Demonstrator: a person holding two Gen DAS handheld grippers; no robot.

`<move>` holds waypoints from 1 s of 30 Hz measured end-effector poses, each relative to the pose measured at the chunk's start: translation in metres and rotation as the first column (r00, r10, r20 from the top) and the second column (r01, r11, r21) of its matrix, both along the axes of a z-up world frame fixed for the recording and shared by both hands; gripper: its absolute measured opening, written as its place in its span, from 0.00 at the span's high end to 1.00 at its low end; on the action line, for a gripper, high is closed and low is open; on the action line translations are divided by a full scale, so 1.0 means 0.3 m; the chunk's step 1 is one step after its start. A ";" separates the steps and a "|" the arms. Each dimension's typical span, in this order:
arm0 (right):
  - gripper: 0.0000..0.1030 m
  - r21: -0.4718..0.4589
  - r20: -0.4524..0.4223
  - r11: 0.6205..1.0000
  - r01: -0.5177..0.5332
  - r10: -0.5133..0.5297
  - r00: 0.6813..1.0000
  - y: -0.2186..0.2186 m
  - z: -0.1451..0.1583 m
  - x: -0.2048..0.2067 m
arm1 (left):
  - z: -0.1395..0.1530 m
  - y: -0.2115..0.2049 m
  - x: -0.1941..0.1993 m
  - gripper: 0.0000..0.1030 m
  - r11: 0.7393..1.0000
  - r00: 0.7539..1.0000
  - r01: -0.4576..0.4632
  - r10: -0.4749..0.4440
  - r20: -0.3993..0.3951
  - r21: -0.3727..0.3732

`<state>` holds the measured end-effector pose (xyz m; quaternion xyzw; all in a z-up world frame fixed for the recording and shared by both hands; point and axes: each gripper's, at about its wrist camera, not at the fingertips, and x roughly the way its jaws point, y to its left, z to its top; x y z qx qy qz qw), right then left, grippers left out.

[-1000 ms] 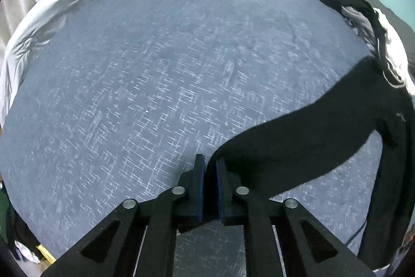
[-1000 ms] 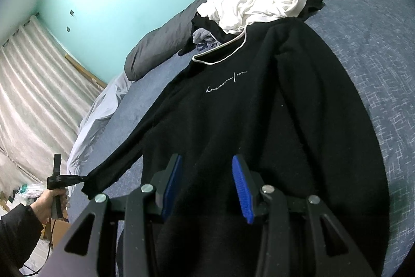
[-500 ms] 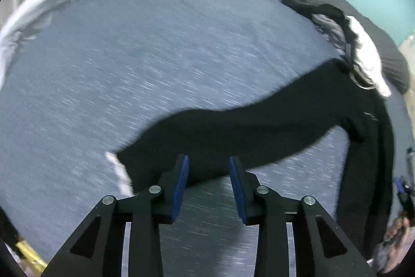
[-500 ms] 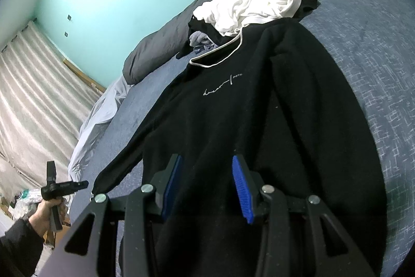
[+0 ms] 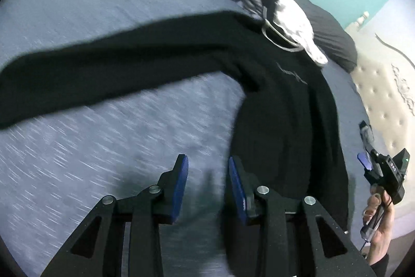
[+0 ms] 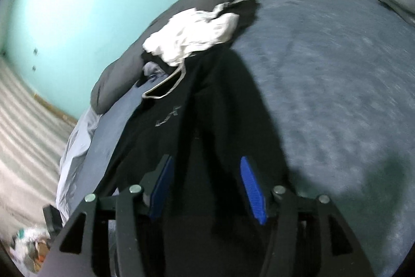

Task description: Fold clothes

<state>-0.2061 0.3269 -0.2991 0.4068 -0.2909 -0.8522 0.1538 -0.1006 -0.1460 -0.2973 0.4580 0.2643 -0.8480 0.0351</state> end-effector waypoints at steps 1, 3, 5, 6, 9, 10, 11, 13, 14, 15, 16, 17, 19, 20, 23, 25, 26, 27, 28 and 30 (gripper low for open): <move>0.47 0.003 0.014 1.000 0.020 -0.020 1.000 0.027 -0.004 0.011 | -0.010 0.022 -0.001 0.59 1.000 1.000 0.009 -0.009 0.002 -0.001; 0.47 0.010 0.041 0.999 0.053 -0.053 0.998 0.074 -0.012 0.032 | -0.032 0.069 -0.003 0.58 1.000 1.000 0.031 -0.031 -0.001 -0.003; 0.47 0.035 0.072 0.998 0.043 -0.045 0.996 0.091 -0.020 0.053 | -0.043 0.110 0.005 0.57 0.999 0.999 0.044 -0.045 -0.015 -0.011; 0.46 0.050 0.090 0.998 0.034 -0.039 0.995 0.098 -0.025 0.064 | -0.047 0.122 0.009 0.56 0.999 0.999 0.044 -0.045 -0.023 -0.010; 0.46 0.082 0.144 0.997 0.000 -0.011 0.989 0.098 -0.050 0.088 | -0.056 0.151 0.015 0.52 0.999 0.998 0.050 -0.050 -0.041 0.001; 0.46 0.089 0.162 0.996 -0.015 0.000 0.987 0.091 -0.061 0.092 | -0.058 0.157 0.014 0.52 0.998 0.997 0.058 -0.058 -0.043 0.000; 0.46 0.096 0.180 0.995 -0.030 0.012 0.984 0.085 -0.073 0.097 | -0.058 0.162 0.013 0.52 0.998 0.997 0.067 -0.067 -0.044 -0.004; 0.46 0.109 0.216 0.992 -0.059 0.035 0.976 0.072 -0.096 0.106 | -0.062 0.166 0.014 0.52 0.997 0.996 0.073 -0.074 -0.048 -0.008; 0.47 0.114 0.234 0.991 -0.074 0.046 0.971 0.065 -0.107 0.110 | -0.065 0.162 0.016 0.51 0.998 0.996 0.069 -0.069 -0.051 -0.009; 0.47 0.120 0.252 0.989 -0.089 0.057 0.966 0.059 -0.119 0.115 | -0.067 0.159 0.019 0.51 0.998 0.996 0.065 -0.065 -0.054 -0.009; 0.47 0.125 0.270 0.987 -0.104 0.067 0.961 0.052 -0.130 0.119 | -0.071 0.155 0.019 0.51 0.998 0.997 0.059 -0.060 -0.054 -0.009; 0.47 0.130 0.288 0.984 -0.120 0.078 0.955 0.046 -0.142 0.124 | -0.074 0.152 0.020 0.51 0.999 0.997 0.053 -0.054 -0.053 -0.008; 0.48 0.146 0.309 0.978 -0.146 0.095 0.946 0.029 -0.156 0.125 | -0.077 0.147 0.020 0.51 0.999 0.998 0.047 -0.048 -0.051 -0.017; 0.51 0.161 0.313 0.976 -0.148 0.092 0.945 0.024 -0.161 0.125 | -0.076 0.146 0.020 0.51 0.998 0.998 0.048 -0.050 -0.050 -0.028; 0.70 0.165 0.310 0.972 -0.167 0.110 0.944 0.018 -0.168 0.132 | -0.068 0.133 0.021 0.51 0.999 0.997 0.044 -0.045 -0.068 -0.005; 0.90 0.182 0.308 0.965 -0.186 0.124 0.943 0.011 -0.170 0.138 | -0.064 0.127 0.021 0.51 0.999 0.996 0.044 -0.044 -0.073 -0.010; 0.91 0.195 0.305 0.961 -0.195 0.130 0.943 0.008 -0.168 0.141 | -0.064 0.122 0.022 0.51 0.999 0.996 0.042 -0.042 -0.075 -0.009; 0.92 0.202 0.302 0.959 -0.201 0.134 0.944 0.008 -0.166 0.142 | -0.064 0.117 0.024 0.51 0.999 0.996 0.039 -0.039 -0.076 -0.006; 0.94 0.202 0.298 0.958 -0.202 0.137 0.945 0.012 -0.162 0.142 | -0.064 0.112 0.025 0.51 0.999 0.996 0.036 -0.036 -0.077 -0.002; 0.95 0.212 0.270 0.957 -0.198 0.138 0.953 0.023 -0.135 0.144 | -0.063 0.104 0.024 0.51 1.000 0.996 0.030 -0.029 -0.080 0.008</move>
